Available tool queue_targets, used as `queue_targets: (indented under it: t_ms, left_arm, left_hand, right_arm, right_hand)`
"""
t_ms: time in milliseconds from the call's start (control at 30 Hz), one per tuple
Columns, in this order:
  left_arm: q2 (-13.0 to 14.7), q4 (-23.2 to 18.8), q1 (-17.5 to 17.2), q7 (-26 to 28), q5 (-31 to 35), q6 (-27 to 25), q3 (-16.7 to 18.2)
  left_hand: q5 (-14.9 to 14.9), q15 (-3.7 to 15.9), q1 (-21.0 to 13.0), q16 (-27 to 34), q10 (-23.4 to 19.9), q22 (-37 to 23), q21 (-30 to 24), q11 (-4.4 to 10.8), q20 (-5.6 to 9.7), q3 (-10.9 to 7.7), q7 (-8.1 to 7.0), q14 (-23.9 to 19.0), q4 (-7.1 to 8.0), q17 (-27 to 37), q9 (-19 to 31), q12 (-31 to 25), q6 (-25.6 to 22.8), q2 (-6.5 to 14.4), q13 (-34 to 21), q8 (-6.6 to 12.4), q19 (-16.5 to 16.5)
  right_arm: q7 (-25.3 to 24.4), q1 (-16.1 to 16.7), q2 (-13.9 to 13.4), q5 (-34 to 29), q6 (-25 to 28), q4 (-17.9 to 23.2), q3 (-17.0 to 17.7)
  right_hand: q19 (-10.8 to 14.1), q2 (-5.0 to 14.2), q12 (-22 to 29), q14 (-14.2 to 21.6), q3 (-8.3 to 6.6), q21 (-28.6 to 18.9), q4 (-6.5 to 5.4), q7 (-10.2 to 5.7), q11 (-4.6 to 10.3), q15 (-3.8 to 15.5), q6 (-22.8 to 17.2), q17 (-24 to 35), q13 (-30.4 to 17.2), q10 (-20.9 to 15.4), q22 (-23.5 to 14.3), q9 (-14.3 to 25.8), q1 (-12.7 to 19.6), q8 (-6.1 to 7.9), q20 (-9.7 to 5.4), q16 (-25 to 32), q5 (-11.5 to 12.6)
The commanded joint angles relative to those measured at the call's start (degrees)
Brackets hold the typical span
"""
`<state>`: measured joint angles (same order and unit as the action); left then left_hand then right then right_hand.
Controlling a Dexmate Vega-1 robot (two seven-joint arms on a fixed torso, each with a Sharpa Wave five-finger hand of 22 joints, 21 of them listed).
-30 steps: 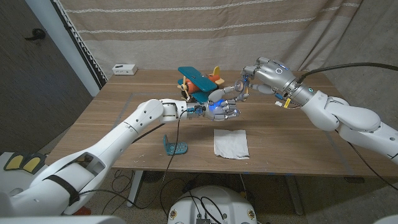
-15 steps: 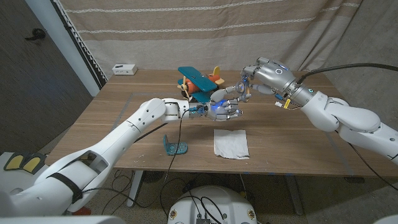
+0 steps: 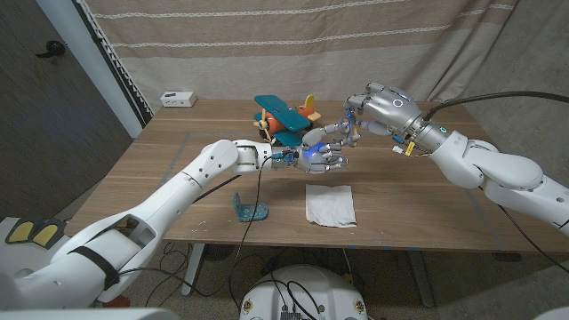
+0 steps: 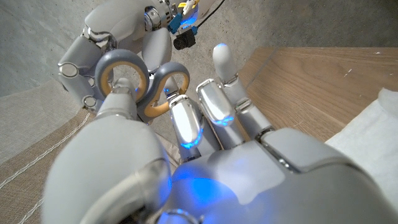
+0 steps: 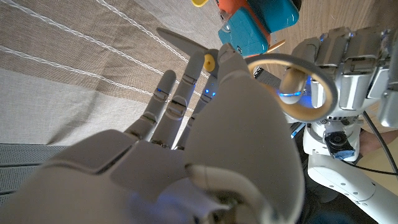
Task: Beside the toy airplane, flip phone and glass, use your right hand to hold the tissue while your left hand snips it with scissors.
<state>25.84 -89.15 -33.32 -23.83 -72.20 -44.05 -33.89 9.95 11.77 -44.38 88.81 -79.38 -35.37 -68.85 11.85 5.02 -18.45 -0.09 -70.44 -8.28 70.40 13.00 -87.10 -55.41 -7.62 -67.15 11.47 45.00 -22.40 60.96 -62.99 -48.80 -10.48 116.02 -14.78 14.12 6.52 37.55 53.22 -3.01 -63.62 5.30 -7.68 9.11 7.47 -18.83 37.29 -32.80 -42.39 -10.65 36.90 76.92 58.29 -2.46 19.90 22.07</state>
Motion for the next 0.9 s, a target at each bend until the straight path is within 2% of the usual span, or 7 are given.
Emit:
queue_targets:
  t_ms: [33,200,633,900]
  left_arm:
    - [-0.1,-1.49,-1.22,3.82,-1.32,0.03,1.03]
    - [-0.14,-1.75,-0.93,4.79,-1.23,-0.09,0.77]
    - [-0.05,-1.7,0.82,3.5,1.05,0.36,-0.85]
    - [-0.39,-1.73,0.96,3.52,1.0,0.38,-0.89]
  left_hand:
    - [0.53,-0.16,-0.92,-0.08,-0.33,-0.13,-0.62,0.07,7.1,-0.84,-0.19,-0.69,-0.22,0.19,0.34,-0.32,-0.55,0.57,-0.09,0.4,-0.28]
    - [0.67,-0.18,-1.08,-0.07,-0.67,-0.04,-0.8,0.05,6.95,-1.23,-0.32,-0.9,-0.2,0.19,0.47,-0.79,-0.62,0.75,-0.43,0.39,-0.4]
    - [0.06,-0.22,0.2,0.08,-0.55,0.28,-1.36,0.07,6.94,-0.85,0.05,-1.18,-0.14,0.27,0.77,-1.35,-0.82,-1.1,-0.93,0.36,-0.34]
    - [0.03,-0.24,1.93,0.22,-0.13,0.39,-1.51,0.05,6.95,0.43,0.07,-0.98,-0.07,0.33,0.88,-1.01,-0.69,-2.62,-0.57,0.3,-0.34]
  right_arm:
    - [-0.44,0.67,-0.27,-0.47,1.47,0.28,0.53]
    - [-0.51,0.87,-0.52,-0.33,1.51,0.39,0.59]
    - [-0.5,0.74,-0.82,0.01,0.86,0.04,0.12]
    - [-0.7,0.81,-0.58,-0.26,1.4,-0.04,-0.08]
  right_hand:
    - [-0.26,3.04,0.46,0.62,-0.3,-0.53,0.11,-0.36,3.01,6.46,-0.09,0.33,-9.19,-4.34,-0.2,0.0,2.42,0.4,-6.86,-0.09,0.18]
    - [-0.34,3.04,0.33,0.68,-0.33,-0.58,0.13,-0.39,3.05,6.45,-0.1,0.39,-9.17,-4.27,-0.19,-0.03,2.45,0.45,-6.79,-0.13,0.2]
    - [-0.42,3.02,0.19,0.71,-0.35,-0.72,0.16,-0.46,3.1,6.46,-0.13,0.49,-9.19,-4.33,-0.16,-0.22,2.45,0.52,-6.81,-0.33,0.23]
    - [-0.46,3.02,0.16,0.78,-0.32,-0.81,0.16,-0.39,3.09,6.46,-0.2,0.54,-9.18,-4.37,-0.15,-0.29,2.42,0.61,-6.83,-0.43,0.23]
